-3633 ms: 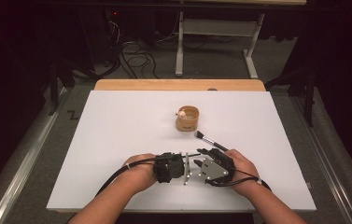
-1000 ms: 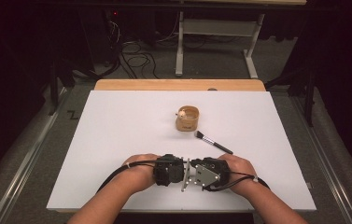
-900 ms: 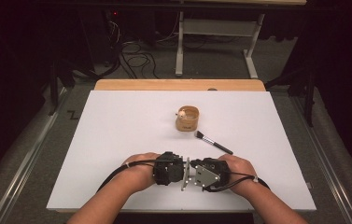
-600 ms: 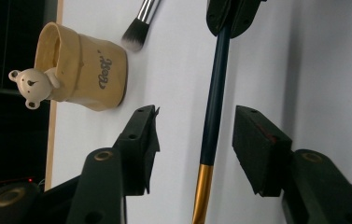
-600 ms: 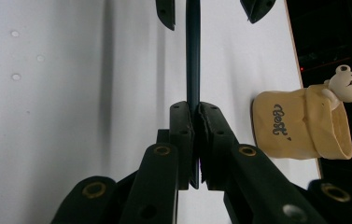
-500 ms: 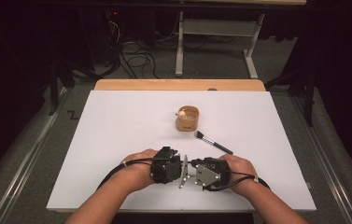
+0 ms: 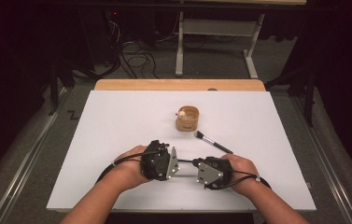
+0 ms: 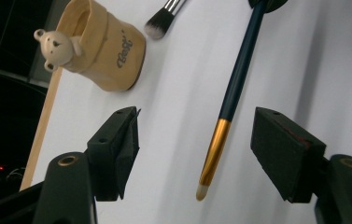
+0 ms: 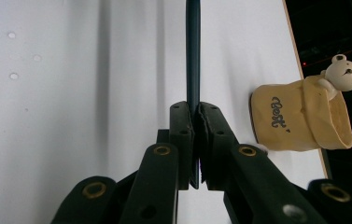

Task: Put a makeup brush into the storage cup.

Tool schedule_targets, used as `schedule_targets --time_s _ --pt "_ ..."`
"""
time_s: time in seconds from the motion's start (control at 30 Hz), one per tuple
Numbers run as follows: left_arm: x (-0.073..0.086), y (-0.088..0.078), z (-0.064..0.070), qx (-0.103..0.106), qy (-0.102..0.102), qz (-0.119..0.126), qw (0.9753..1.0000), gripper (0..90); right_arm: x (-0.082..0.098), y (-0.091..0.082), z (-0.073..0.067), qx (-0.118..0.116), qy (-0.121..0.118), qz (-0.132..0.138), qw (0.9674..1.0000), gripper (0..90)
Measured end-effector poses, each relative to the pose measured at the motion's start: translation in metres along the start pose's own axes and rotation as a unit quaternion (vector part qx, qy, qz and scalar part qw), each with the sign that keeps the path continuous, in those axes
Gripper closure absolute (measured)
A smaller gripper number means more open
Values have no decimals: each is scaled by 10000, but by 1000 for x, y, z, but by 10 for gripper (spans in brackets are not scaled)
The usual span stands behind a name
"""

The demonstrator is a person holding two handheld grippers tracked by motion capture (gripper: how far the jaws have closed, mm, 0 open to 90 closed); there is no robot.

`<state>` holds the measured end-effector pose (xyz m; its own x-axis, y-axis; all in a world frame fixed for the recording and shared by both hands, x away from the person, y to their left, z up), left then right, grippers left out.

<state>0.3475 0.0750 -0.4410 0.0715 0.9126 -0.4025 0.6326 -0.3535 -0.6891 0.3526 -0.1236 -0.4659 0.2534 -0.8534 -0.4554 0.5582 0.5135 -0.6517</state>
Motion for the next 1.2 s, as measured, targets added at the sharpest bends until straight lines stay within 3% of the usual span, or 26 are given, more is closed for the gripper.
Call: schedule_targets --time_s 0.23,0.37,0.73,0.77,0.8,0.9,0.93,0.97,1.0,1.03,1.1,1.2 --pt "17 -1 -4 -14 -468 242 9986 318 3 -1 -1 -10 164 -32 9999 860" --pt "27 0 -5 0 -845 386 9957 315 6 -1 -1 6 220 -46 9997 859" --pt "39 4 1 22 -1211 585 9909 322 11 0 -3 -16 362 -47 9993 860" --pt "42 5 2 2 -1328 651 9890 324 12 0 -4 -40 408 -45 9992 860" --pt "42 5 2 2 -1328 651 9890 324 12 0 -4 -40 408 -45 9992 860" --pt "46 6 2 27 -1582 802 9841 326 15 0 -3 -50 491 5 9988 860" --pt "47 6 2 27 -1669 847 9823 326 16 0 -4 -76 575 -6 9983 860" --pt "50 7 1 55 -1851 943 9782 328 18 0 -4 -89 618 37 9980 859" --pt "50 7 1 55 -1851 943 9782 328 18 0 -4 -89 618 37 9980 859" --pt "53 8 1 41 -1976 1023 9749 329 19 -1 -5 -102 718 34 9974 859" --pt "54 8 1 2 -2024 1061 9735 329 20 -1 -4 -135 819 62 9965 859" --pt "57 9 2 16 -2249 1208 9669 329 22 -2 -4 -125 906 79 9958 859"
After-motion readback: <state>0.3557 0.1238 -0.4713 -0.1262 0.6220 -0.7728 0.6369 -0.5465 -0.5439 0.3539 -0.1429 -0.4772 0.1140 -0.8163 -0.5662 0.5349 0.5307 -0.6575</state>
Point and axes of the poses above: each handheld gripper's, and its own axes: y roughly forward along the jaws, x roughly out of its underside, z roughly to its right, the point moved 2 cm from there along y, roughly forward along the jaws, and after that the axes turned 5 degrees about y, right-handed, at the moved point
